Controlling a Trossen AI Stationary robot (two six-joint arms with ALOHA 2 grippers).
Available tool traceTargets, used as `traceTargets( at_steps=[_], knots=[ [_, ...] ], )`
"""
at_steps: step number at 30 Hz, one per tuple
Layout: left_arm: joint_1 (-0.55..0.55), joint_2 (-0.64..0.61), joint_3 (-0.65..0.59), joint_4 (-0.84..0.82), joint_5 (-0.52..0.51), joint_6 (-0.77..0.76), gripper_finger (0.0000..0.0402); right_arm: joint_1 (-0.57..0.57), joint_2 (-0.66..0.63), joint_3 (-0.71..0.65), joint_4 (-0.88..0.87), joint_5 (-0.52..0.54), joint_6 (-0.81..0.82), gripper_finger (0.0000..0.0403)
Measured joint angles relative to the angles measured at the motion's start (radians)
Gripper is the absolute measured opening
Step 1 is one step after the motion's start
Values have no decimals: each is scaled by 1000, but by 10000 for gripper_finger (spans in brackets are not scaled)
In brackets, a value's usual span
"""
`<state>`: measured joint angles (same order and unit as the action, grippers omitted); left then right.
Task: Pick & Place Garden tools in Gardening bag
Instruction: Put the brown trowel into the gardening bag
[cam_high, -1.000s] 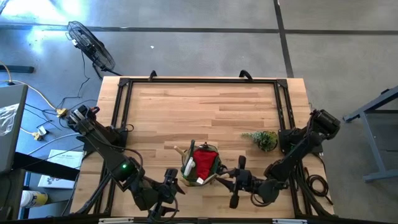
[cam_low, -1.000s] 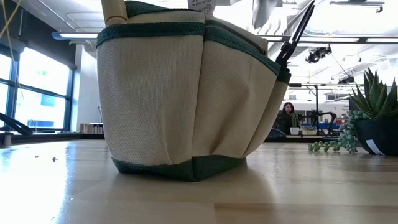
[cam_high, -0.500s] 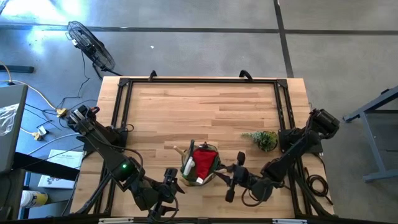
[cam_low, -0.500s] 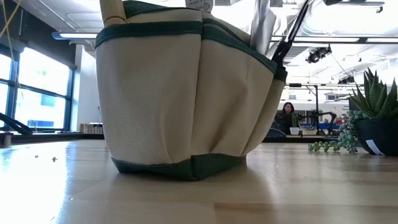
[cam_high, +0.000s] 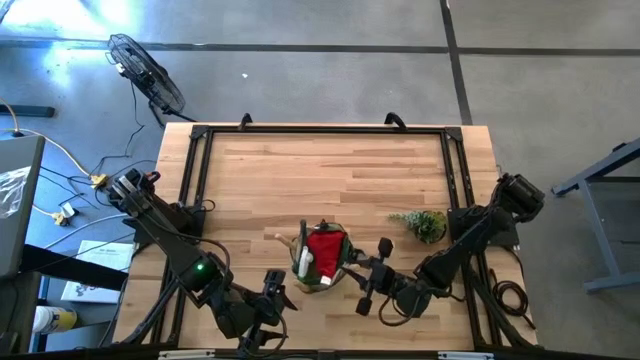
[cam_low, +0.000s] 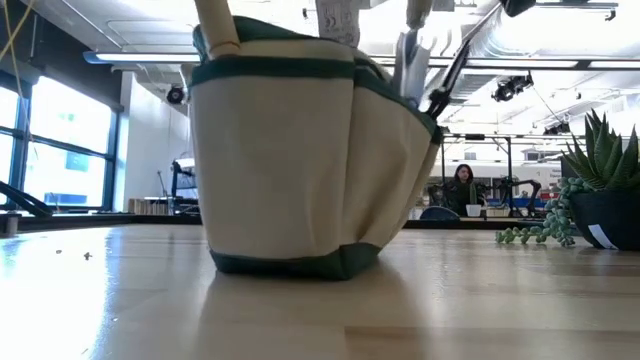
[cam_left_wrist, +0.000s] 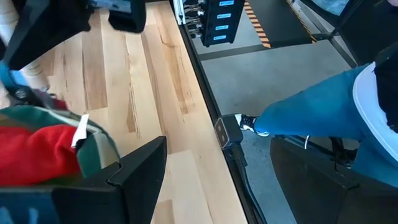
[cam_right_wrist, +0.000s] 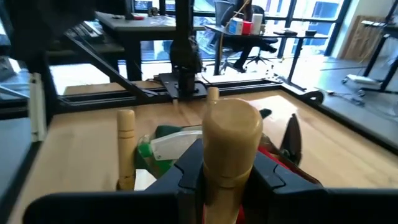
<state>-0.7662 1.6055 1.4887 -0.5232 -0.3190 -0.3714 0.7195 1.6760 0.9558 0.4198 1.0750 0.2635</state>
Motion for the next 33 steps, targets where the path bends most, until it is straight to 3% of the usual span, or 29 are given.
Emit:
traceTargets(
  at_steps=[14,21,33],
  knots=[
    [0,0,0,-3,-7,0,278,-89,-52,0,-18,11,-187,54],
    [0,0,0,-4,-8,0,278,-138,-69,0,-52,-30,-184,54],
    [0,0,0,-7,-12,0,278,-78,-69,0,-44,-113,-151,54]
  ],
)
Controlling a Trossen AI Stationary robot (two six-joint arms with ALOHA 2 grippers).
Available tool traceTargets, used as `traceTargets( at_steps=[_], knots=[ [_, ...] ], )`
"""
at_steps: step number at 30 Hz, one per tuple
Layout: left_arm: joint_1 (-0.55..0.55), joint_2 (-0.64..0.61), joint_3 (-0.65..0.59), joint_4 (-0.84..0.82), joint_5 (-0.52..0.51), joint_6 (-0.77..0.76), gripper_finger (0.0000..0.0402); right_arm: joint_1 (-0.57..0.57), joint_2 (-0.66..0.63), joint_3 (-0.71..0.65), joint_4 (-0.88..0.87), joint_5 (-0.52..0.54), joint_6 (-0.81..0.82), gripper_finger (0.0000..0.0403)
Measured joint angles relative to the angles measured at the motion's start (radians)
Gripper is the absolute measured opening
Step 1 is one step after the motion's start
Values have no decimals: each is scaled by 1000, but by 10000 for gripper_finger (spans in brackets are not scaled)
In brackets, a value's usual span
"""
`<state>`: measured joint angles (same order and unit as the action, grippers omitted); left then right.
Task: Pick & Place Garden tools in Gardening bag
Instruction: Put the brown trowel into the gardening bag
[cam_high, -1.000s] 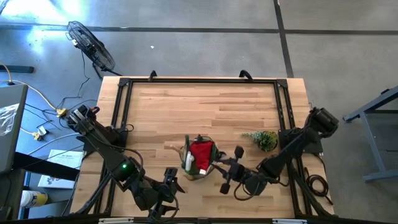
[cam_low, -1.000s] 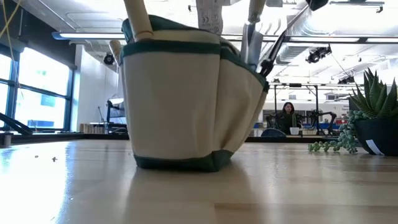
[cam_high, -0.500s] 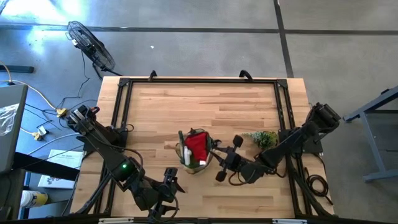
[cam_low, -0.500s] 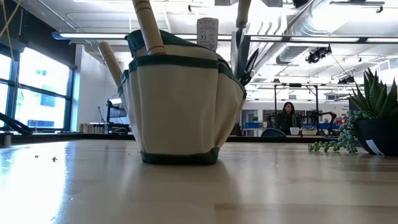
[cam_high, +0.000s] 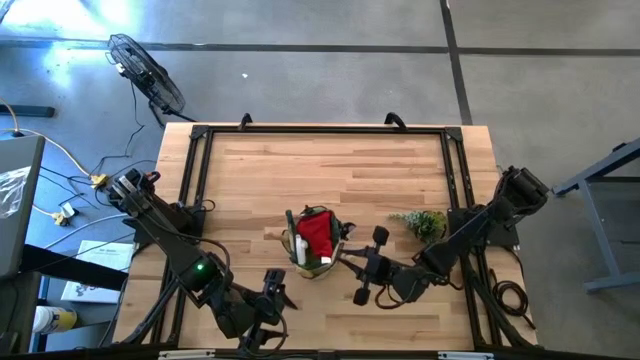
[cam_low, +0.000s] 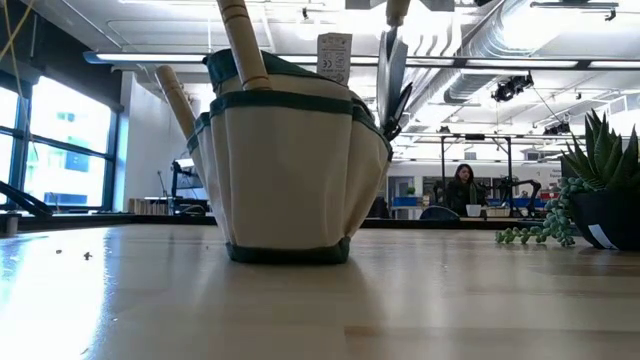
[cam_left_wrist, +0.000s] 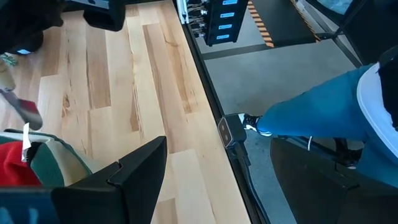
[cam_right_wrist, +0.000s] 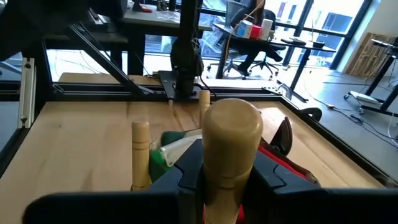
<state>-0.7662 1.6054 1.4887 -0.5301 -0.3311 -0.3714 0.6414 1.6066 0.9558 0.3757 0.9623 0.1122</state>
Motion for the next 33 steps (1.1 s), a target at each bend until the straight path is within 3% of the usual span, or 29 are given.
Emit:
traceTargets(
  at_steps=[11,26,33],
  knots=[
    [0,0,0,4,-20,0,278,-19,0,0,1,-2,-1,54],
    [0,0,0,1,-21,0,278,-106,1,0,-85,-239,154,53],
    [0,0,0,-4,-21,0,278,-114,1,0,-153,-266,216,53]
  ],
)
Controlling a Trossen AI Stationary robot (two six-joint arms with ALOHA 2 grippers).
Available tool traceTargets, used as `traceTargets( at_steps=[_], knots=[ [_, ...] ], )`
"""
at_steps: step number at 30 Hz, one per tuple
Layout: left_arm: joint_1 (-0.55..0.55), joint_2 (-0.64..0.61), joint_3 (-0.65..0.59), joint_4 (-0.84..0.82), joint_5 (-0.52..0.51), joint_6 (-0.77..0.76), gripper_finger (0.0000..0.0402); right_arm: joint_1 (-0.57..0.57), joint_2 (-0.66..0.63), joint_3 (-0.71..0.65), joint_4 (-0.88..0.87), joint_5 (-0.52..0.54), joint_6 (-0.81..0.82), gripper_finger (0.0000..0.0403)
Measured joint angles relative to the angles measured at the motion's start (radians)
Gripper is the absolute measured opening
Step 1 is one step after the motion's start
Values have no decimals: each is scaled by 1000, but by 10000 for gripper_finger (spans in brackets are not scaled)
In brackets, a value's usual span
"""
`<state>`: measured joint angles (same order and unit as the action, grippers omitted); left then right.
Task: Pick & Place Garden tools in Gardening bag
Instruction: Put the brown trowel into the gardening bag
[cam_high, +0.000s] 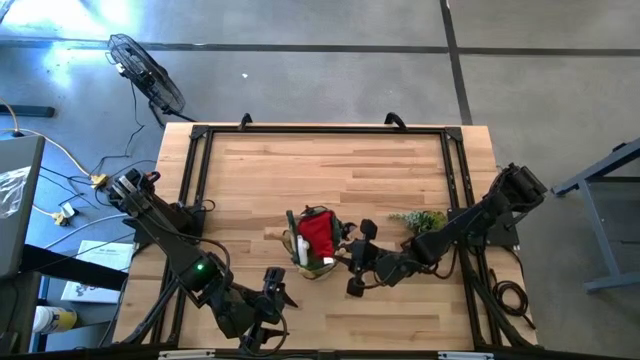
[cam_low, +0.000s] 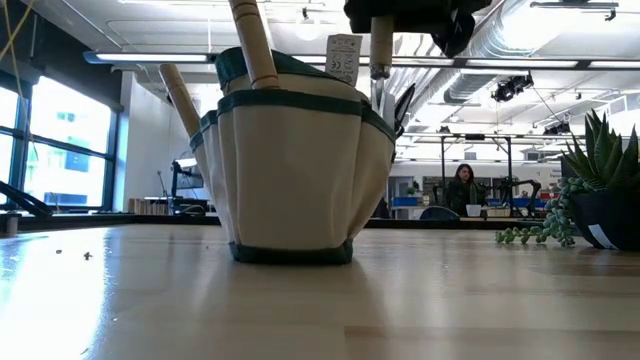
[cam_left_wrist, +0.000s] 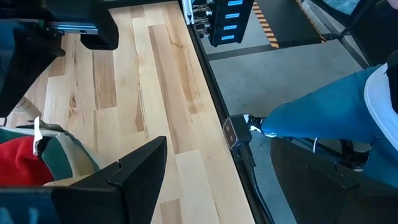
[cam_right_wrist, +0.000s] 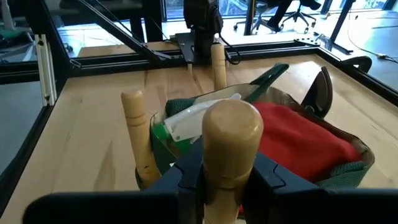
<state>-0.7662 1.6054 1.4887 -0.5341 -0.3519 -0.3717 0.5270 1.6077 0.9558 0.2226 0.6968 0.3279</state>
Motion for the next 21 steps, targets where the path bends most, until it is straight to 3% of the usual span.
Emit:
traceTargets(
  at_steps=[21],
  knots=[
    [0,0,0,-16,-3,0,278,-3,-15,0,-144,-100,120,53]
  ],
)
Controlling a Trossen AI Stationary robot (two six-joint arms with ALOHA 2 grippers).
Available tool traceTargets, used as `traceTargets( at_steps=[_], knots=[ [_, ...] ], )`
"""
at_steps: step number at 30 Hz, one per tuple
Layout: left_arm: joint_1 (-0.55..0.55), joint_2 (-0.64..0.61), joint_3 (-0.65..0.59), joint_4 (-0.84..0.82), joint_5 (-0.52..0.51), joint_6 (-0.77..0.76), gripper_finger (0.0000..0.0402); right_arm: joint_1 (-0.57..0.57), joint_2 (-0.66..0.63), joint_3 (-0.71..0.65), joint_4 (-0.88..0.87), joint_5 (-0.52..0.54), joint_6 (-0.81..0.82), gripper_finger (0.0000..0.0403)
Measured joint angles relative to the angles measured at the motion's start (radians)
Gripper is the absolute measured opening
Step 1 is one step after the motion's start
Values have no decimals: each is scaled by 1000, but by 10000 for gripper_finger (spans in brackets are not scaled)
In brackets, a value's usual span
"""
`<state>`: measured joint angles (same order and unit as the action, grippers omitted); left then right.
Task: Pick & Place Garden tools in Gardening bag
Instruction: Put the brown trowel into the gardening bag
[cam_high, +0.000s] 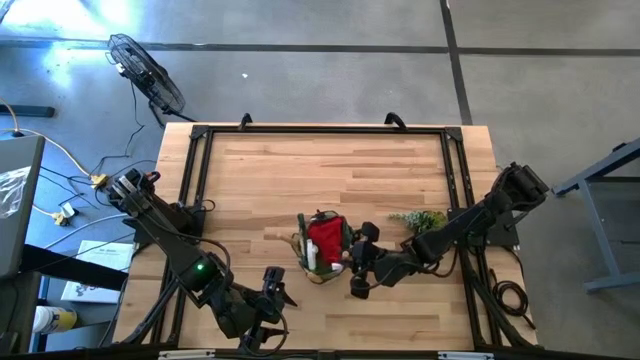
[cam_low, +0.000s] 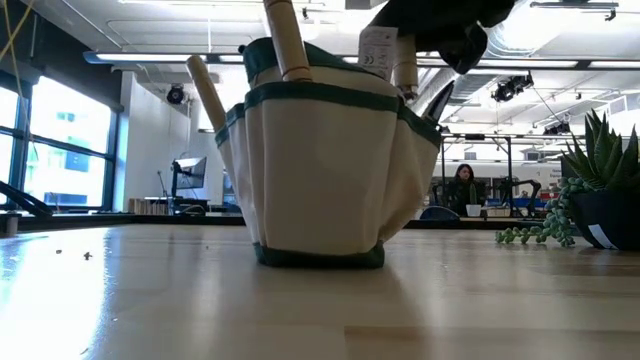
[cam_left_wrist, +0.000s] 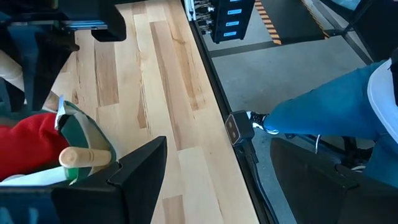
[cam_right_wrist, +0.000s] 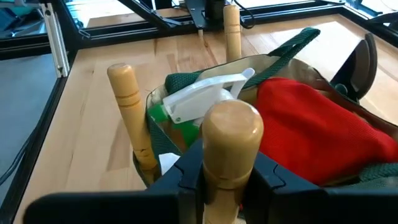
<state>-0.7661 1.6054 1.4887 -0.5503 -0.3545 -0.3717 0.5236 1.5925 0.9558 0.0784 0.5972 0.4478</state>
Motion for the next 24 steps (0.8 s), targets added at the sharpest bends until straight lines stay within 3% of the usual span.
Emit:
traceTargets(
  at_steps=[13,24],
  knots=[
    [0,0,0,0,0,0,278,-3,0,0,0,-4,-38,53],
    [0,0,0,0,0,0,278,-29,0,0,0,-110,-101,53]
  ],
)
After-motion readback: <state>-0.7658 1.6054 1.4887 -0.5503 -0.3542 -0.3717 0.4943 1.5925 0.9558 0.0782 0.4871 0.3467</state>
